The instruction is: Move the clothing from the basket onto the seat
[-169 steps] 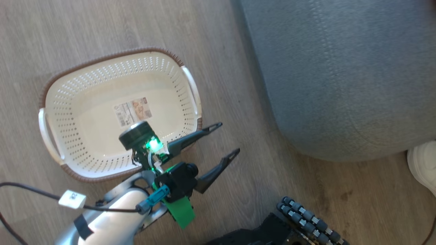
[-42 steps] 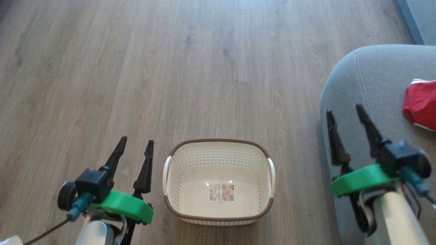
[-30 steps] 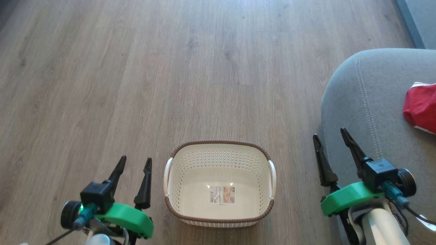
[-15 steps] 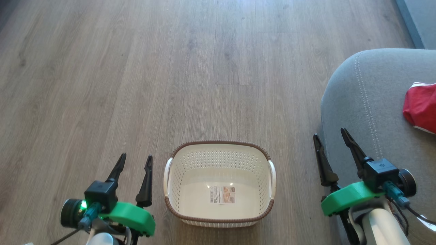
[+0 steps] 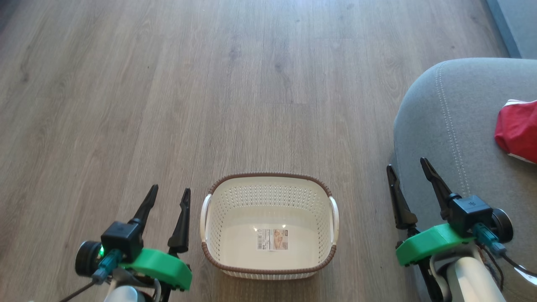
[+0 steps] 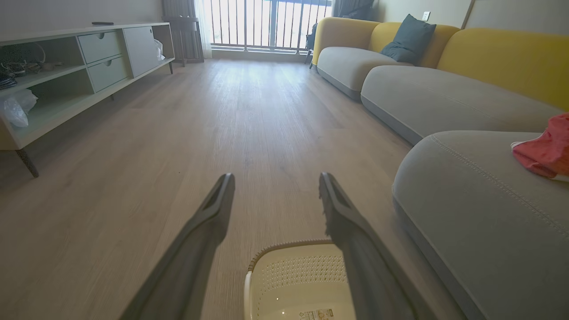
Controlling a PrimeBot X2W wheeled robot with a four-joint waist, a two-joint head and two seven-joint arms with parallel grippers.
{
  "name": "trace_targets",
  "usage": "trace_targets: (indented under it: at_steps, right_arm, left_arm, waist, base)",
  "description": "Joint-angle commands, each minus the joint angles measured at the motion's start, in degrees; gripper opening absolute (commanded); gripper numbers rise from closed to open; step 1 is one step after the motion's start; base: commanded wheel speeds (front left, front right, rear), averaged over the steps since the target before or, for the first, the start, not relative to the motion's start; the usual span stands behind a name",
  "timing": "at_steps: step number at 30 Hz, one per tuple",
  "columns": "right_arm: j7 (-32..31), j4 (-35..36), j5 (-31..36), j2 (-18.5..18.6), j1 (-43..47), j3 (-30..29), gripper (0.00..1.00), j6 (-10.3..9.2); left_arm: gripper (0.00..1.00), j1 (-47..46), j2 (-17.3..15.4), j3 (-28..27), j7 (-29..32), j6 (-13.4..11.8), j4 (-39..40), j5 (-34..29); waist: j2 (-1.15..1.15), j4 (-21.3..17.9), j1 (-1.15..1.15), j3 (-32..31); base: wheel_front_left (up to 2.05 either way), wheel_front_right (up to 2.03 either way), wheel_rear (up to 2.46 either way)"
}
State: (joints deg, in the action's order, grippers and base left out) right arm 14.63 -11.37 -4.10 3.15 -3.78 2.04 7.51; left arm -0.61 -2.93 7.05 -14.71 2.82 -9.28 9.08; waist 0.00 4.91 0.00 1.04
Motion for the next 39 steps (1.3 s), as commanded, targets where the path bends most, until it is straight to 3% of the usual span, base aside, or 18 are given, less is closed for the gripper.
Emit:
trace_targets:
  at_steps: [1, 13, 32, 33, 39]
  right_arm:
    - [0.4, 2.0, 0.1, -0.3, -0.9, 1.0, 1.0, -0.02]
    - [0.4, 2.0, 0.3, -0.3, -0.9, 0.7, 1.0, -0.02]
    - [0.4, 1.9, -1.1, -0.3, -1.0, 0.0, 1.0, -0.02]
    - [0.0, 0.0, -1.0, 0.0, 0.0, -1.1, 0.0, 0.0]
    - [-0.4, -2.9, -2.9, 0.0, 0.5, -1.0, 0.0, 0.0]
  left_arm:
    - [1.0, -0.9, 0.0, -2.3, -0.3, -0.2, 1.8, 0.5]
    - [1.0, -0.8, 0.0, -3.1, -0.3, 0.8, 1.1, 2.8]
    - [1.0, -0.6, 0.0, -4.3, -0.3, -0.2, -0.2, 5.0]
    - [0.0, 0.8, 0.0, -2.0, 0.0, 0.1, -2.2, 4.8]
    - [0.0, 1.5, 0.0, -1.9, 0.5, 0.1, -5.6, 6.5]
  waist:
    - [0.0, -0.1, 0.0, 0.0]
    - [0.0, -0.5, 0.0, -0.3]
    - [0.0, -0.7, 0.0, -0.1]
    - [0.0, -0.7, 0.0, 0.0]
    - [0.0, -0.8, 0.0, -0.1]
  base:
    - [0.0, 0.0, 0.0]
    - [0.0, 0.0, 0.0]
    - [0.0, 0.0, 0.0]
    - [0.0, 0.0, 0.0]
    - [0.0, 0.0, 0.0]
